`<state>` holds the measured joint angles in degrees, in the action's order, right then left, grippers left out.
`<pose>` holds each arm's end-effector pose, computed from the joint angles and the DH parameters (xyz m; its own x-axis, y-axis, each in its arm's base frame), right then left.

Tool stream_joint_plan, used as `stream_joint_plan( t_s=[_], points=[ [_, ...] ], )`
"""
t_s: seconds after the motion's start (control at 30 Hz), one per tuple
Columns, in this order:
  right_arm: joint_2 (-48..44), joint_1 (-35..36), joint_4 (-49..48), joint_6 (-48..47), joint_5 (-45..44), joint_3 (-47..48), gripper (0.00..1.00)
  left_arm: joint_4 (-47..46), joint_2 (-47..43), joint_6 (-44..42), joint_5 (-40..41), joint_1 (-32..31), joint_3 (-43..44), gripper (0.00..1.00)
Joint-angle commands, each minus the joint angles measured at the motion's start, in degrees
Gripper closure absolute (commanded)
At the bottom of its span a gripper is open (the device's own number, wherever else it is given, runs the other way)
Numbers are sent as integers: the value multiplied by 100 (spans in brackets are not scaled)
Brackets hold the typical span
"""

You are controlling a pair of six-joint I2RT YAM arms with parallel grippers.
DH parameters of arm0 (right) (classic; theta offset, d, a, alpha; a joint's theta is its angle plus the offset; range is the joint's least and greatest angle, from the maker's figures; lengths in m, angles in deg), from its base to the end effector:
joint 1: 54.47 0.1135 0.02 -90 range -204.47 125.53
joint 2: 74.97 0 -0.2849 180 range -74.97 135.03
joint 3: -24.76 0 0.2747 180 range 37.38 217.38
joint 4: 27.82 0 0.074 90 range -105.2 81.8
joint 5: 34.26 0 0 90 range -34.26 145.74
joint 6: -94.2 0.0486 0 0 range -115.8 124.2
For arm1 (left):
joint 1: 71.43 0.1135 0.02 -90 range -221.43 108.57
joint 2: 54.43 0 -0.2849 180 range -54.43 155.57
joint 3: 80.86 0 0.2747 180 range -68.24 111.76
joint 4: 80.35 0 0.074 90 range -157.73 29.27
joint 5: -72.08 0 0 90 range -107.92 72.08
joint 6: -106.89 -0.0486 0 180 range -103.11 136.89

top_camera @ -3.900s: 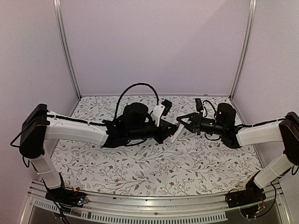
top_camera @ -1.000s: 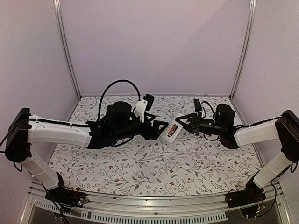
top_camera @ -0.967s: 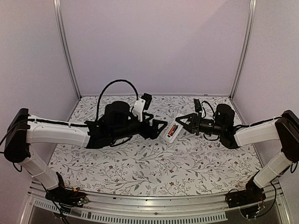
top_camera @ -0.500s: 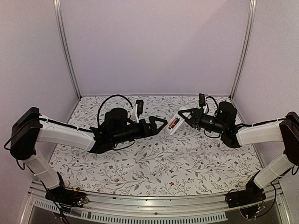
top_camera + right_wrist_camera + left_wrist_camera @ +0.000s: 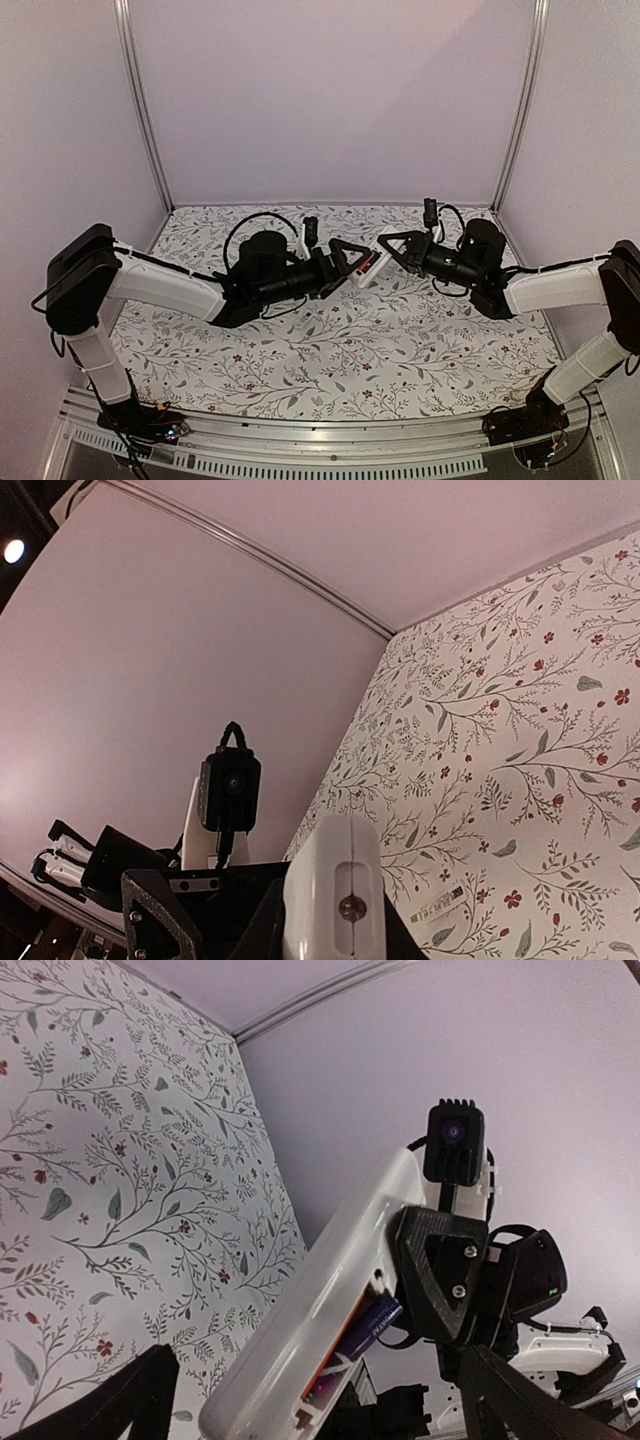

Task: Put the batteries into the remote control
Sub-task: Load the battery into the battery compartment.

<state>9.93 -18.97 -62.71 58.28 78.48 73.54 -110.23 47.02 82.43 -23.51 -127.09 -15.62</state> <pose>0.2621 0.2100 0.2328 -0.6988 0.4190 -0.5798 -0.4846 0.3189 0.8145 0.2329 -0.3493 0.2170 -0.8235 -0.4006 -0.4018 0.3063 0.2822 -0.9091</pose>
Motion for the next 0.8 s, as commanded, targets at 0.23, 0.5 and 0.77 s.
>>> stream_joint_plan(
  t_s=[0.23,0.5,0.77],
  points=[
    [52,177,-284,-238,-217,114,100,-151,265,161,-149,-57,342,0],
    [61,244,-244,-334,-266,119,100,-143,379,209,-186,-61,406,10],
    [1,334,-106,-557,-329,128,100,-191,437,302,-205,-29,433,18]
  ],
)
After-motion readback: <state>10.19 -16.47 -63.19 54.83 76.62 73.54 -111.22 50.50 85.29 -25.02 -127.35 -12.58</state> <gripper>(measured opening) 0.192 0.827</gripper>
